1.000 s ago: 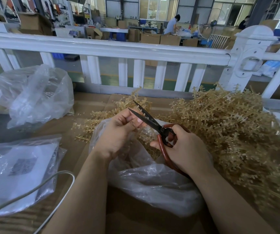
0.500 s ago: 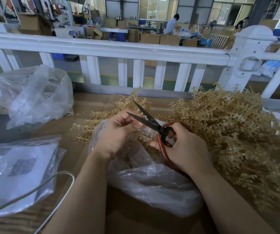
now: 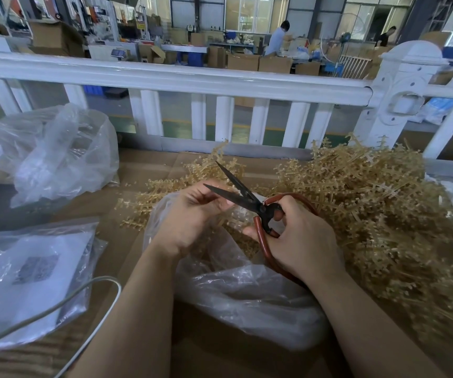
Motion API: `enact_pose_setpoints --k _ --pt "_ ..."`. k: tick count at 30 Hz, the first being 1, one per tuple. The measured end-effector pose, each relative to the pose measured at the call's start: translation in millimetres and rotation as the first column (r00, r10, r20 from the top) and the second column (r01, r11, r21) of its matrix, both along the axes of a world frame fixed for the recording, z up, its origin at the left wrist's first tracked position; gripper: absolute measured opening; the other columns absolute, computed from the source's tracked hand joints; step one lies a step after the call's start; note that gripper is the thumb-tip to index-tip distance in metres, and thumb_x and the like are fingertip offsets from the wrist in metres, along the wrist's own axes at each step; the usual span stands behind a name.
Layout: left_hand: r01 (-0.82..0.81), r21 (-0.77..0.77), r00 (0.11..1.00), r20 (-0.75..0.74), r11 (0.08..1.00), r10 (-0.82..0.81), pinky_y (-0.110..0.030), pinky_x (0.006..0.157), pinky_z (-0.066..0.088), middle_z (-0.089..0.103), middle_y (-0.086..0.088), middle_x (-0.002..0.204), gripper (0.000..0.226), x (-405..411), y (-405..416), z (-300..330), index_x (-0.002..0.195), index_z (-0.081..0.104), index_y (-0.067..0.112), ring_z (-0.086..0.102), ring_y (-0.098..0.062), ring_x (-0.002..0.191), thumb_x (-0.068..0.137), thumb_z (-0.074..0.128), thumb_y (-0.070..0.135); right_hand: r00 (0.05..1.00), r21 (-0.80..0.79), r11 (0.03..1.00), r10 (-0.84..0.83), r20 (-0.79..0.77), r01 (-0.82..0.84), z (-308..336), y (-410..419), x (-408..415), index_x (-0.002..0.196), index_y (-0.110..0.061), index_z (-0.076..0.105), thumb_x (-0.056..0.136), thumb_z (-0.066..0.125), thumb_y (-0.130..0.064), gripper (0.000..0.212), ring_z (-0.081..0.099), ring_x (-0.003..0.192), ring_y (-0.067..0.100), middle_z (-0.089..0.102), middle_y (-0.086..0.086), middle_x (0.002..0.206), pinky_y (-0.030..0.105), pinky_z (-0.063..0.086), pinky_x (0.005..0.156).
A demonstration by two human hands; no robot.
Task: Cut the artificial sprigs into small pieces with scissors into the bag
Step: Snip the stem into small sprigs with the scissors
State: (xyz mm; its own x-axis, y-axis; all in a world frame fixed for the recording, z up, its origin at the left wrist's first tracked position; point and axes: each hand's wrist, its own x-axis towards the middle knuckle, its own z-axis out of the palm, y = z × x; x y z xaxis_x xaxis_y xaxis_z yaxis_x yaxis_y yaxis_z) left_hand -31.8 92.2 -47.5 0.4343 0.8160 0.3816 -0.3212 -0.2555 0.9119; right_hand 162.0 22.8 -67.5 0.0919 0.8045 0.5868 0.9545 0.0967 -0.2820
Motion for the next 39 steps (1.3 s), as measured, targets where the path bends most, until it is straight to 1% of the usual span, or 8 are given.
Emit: enact_pose_setpoints --k 6,15,20,27,29,32,36,39 --pt "0.000 0.001 1.000 -0.019 1.000 0.000 -0.021 0.076 0.054 0.076 0.002 0.092 0.013 -0.2 0.8 -0.6 0.084 0.078 0.026 0.070 -0.011 0.088 0.077 0.072 0.017 0.999 -0.004 1.000 0.012 -0.031 -0.012 -0.2 0.0 -0.3 0.094 -0.036 0.048 0.071 0.027 -0.099 0.070 0.062 0.068 0.005 0.059 -0.019 0.081 0.025 0.053 0.054" --pt "0.013 -0.023 1.000 -0.009 1.000 -0.013 -0.024 0.080 0.054 0.076 -0.005 0.095 0.013 0.0 4.0 -2.7 0.087 0.077 0.016 0.070 -0.016 0.092 0.078 0.070 0.010 0.998 -0.022 0.999 0.025 -0.057 -0.027 0.9 -1.5 -1.0 0.096 -0.037 0.053 0.070 0.027 -0.100 0.073 0.060 0.068 0.000 0.062 -0.020 0.079 0.013 0.042 0.053" --pt "-0.007 -0.069 1.000 -0.026 0.998 0.006 -0.027 0.083 0.055 0.074 -0.013 0.100 0.019 -0.5 6.1 -6.3 0.097 0.071 0.001 0.069 -0.019 0.093 0.079 0.069 0.007 0.993 -0.022 0.998 0.058 -0.099 -0.061 0.0 -1.6 -1.7 0.100 -0.040 0.053 0.070 0.027 -0.101 0.073 0.068 0.076 0.003 0.066 -0.021 0.083 0.026 0.058 0.062" --pt "-0.013 -0.083 1.000 -0.019 0.997 0.011 -0.041 0.093 0.052 0.070 -0.026 0.107 0.021 -0.5 6.6 -7.6 0.100 0.069 -0.003 0.066 -0.026 0.097 0.083 0.070 0.009 0.991 -0.024 0.998 0.063 -0.121 -0.066 -0.8 -1.1 -0.7 0.097 -0.038 0.053 0.068 0.027 -0.102 0.075 0.069 0.076 0.002 0.065 -0.022 0.079 0.028 0.059 0.062" --pt "-0.003 -0.085 0.999 0.035 0.996 0.006 -0.033 0.086 0.056 0.074 -0.014 0.093 0.009 -0.7 7.3 -7.0 0.092 0.075 0.009 0.068 -0.018 0.089 0.085 0.069 0.009 0.990 -0.029 0.997 0.062 -0.126 -0.066 -1.2 -1.0 -0.6 0.098 -0.038 0.054 0.068 0.026 -0.103 0.077 0.069 0.076 0.002 0.064 -0.023 0.078 0.025 0.057 0.062" --pt "0.012 -0.022 0.997 0.070 1.000 -0.010 -0.016 0.068 0.052 0.072 0.008 0.076 0.018 -0.5 6.5 -5.5 0.083 0.077 0.021 0.066 -0.002 0.071 0.086 0.065 0.008 0.988 -0.039 0.997 0.066 -0.143 -0.072 -0.5 -1.4 -0.2 0.102 -0.043 0.053 0.067 0.029 -0.102 0.073 0.070 0.077 0.001 0.057 -0.029 0.074 0.020 0.053 0.061" --pt "0.007 -0.008 0.998 0.070 1.000 -0.006 -0.015 0.066 0.052 0.071 0.008 0.074 0.020 0.0 6.2 -5.5 0.083 0.075 0.021 0.066 -0.002 0.069 0.087 0.061 0.006 0.986 -0.042 0.996 0.073 -0.151 -0.080 -0.4 -1.7 0.2 0.104 -0.042 0.055 0.067 0.031 -0.101 0.073 0.070 0.079 0.003 0.054 -0.029 0.071 0.020 0.053 0.062" --pt "0.025 -0.010 0.996 0.083 1.000 -0.024 -0.017 0.067 0.053 0.071 0.006 0.076 0.009 0.5 6.6 -5.8 0.089 0.069 0.010 0.066 -0.004 0.070 0.088 0.061 0.006 0.984 -0.047 0.995 0.075 -0.160 -0.083 0.0 -2.1 -0.2 0.104 -0.038 0.059 0.068 0.033 -0.100 0.076 0.070 0.078 0.003 0.061 -0.026 0.073 0.023 0.056 0.064"
